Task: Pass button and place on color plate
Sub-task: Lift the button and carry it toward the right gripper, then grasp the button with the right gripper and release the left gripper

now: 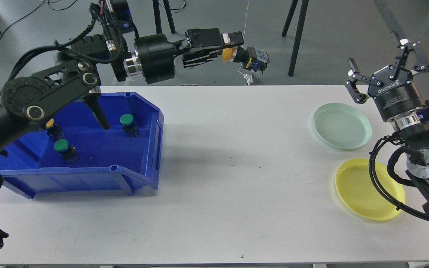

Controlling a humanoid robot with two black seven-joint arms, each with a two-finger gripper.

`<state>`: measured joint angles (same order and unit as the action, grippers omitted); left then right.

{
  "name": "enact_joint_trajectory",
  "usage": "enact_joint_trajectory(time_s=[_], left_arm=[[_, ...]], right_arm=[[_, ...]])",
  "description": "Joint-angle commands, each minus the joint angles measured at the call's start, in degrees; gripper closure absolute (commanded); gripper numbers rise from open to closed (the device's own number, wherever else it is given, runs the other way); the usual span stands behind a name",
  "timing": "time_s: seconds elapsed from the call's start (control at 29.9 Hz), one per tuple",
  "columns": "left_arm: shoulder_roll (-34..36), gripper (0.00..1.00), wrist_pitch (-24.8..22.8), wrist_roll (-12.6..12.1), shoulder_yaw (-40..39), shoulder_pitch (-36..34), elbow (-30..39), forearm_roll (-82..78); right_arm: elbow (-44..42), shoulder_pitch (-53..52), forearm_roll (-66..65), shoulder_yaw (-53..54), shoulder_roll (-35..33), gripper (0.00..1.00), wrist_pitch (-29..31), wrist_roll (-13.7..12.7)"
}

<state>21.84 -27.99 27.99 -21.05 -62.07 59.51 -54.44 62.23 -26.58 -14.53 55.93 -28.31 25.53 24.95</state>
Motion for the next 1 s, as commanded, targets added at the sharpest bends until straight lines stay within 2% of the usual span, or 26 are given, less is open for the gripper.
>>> enact_joint_trajectory(time_s=[0.0,0.07,0.2,0.37,0.67,0.97], left_arm=[[-2.8,0.78,0.0,0.0,-0.1,2.7,-1.4,0.0],[-3.2,0.78,0.0,0.0,-0.2,3.4,-1.4,0.1],[-3.4,0.78,0.0,0.0,-0.6,4.1,-1.4,0.4],[-3.4,0.78,0.0,0.0,-0.7,4.1,-1.4,0.4],[-2.9,0.77,0.0,0.0,-0.5,5.9,-2.2,0.2],[-2.9,0.77,0.0,0.0,-0.7,6.5,-2.7,0.3]], right_arm=[[1.4,0.2,-7.7,-2.0,1.2,0.01,-0.5,1.4],[1.4,-0.4,-9.2,-4.4,3.5,0.01,-1.0,3.0],[0.7,-1.9,-9.9,-8.2,10.6,0.01,-1.7,3.0],[0.2,-2.6,-12.4,-9.2,14.9,0.01,-2.5,3.0],[3.4,-2.2,-12.5,-11.4,13.8,0.01,-2.5,3.0],[7.6,-1.5,-12.5,-14.0,9.1,0.02,-2.6,3.0]])
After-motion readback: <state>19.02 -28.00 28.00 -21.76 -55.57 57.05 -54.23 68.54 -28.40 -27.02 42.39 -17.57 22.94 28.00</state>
